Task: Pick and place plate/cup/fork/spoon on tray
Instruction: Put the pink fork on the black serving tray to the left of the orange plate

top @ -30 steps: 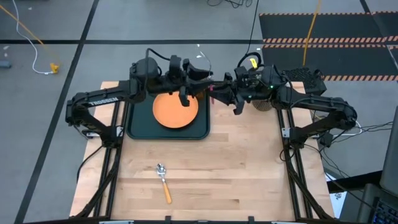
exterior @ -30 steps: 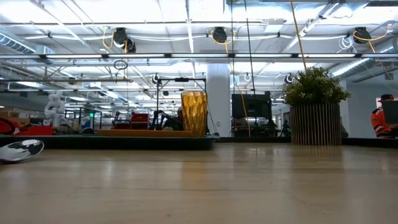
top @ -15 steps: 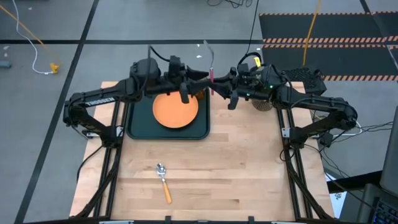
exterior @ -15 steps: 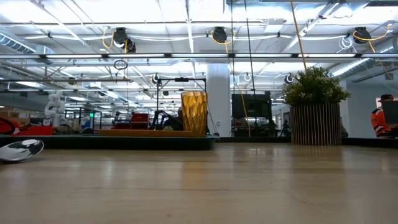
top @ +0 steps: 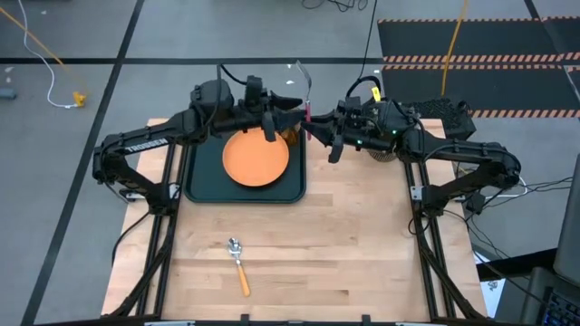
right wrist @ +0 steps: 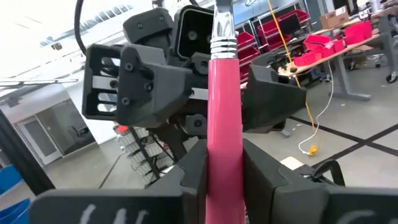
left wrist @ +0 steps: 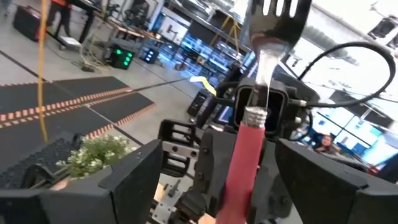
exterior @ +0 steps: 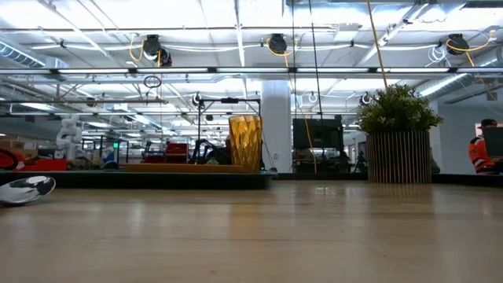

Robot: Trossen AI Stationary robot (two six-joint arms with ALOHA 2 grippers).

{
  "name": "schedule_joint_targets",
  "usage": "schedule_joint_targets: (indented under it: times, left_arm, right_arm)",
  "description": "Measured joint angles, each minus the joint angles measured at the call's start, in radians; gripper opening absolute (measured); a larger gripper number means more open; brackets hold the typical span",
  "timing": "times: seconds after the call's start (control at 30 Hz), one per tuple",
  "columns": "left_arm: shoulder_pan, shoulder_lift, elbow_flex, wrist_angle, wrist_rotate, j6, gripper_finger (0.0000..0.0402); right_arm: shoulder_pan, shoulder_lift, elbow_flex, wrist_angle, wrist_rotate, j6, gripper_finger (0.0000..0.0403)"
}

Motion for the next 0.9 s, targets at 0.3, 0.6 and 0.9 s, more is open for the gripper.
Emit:
schedule_joint_targets:
  times: [0.3, 0.6, 0.9]
  left_arm:
    - [0.010, 0.009, 0.000, 0.033, 0.125, 0.055, 0.0292]
    - [0.009, 0.054, 0.001, 0.132, 0.163, 0.017, 0.0261]
    - [0.008, 0.070, 0.001, 0.192, 0.174, -0.006, 0.0210]
  right_arm:
    - [0.000, 0.000, 0.000, 0.003, -0.031, 0.000, 0.0054]
    - [0.006, 0.000, 0.000, 0.003, -0.058, 0.010, 0.0054]
    - [0.007, 0.000, 0.000, 0.003, -0.051, 0.011, 0.0055]
